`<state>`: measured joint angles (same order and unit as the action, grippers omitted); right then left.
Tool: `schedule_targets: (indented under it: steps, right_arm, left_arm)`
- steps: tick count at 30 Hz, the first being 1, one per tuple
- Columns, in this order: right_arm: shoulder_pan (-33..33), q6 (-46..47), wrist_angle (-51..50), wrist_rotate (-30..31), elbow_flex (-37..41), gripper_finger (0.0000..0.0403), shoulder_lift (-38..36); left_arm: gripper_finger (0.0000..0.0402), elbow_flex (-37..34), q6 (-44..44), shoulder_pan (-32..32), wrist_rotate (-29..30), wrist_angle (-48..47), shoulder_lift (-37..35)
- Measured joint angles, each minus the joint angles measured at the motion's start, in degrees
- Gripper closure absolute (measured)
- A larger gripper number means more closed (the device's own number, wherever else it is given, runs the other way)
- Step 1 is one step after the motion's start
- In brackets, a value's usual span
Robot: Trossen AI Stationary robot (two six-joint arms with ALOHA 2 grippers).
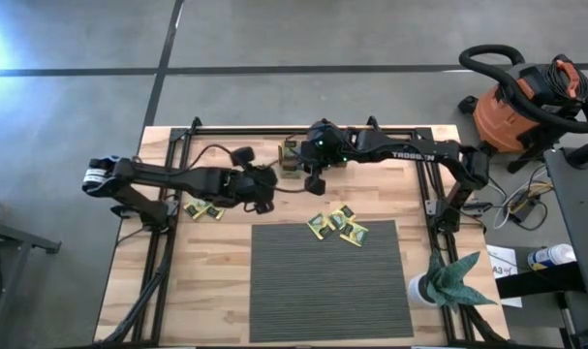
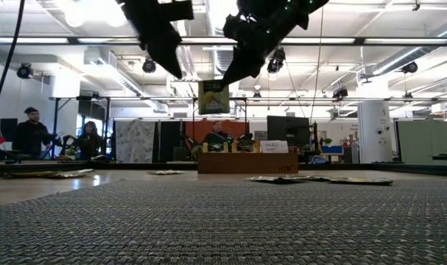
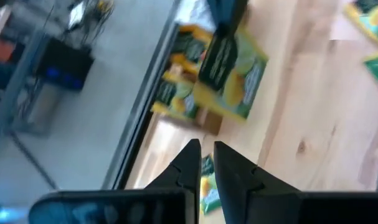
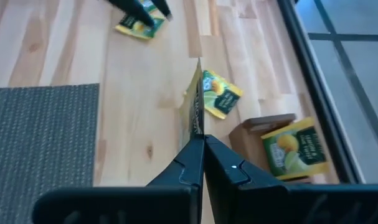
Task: Pick & Place Tea
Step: Put the yellow tea bag into the left section of the wooden organizer
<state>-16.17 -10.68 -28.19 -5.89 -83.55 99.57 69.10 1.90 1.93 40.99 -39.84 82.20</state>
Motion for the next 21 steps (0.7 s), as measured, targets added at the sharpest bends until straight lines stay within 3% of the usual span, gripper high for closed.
schedule_targets:
  steps: [8, 13, 21]
  right_arm:
    - [-4.66, 0.55, 4.74, -1.5, 0.0, 0.0394, 0.36]
    - [-7.74, 2.54, 6.79, -5.56, -0.04, 0.0394, 4.15]
    - [-11.77, -2.15, 7.38, -8.7, -4.51, 0.0394, 13.11]
  left_arm:
    - [0.0362, -0.02, 21.88, 2.2, 5.55, -9.87, -6.38]
    - [0.0362, -0.02, 29.32, 5.17, 9.18, -9.68, -9.88]
    - [0.0362, -0.02, 41.61, 8.72, 10.92, -8.66, -12.07]
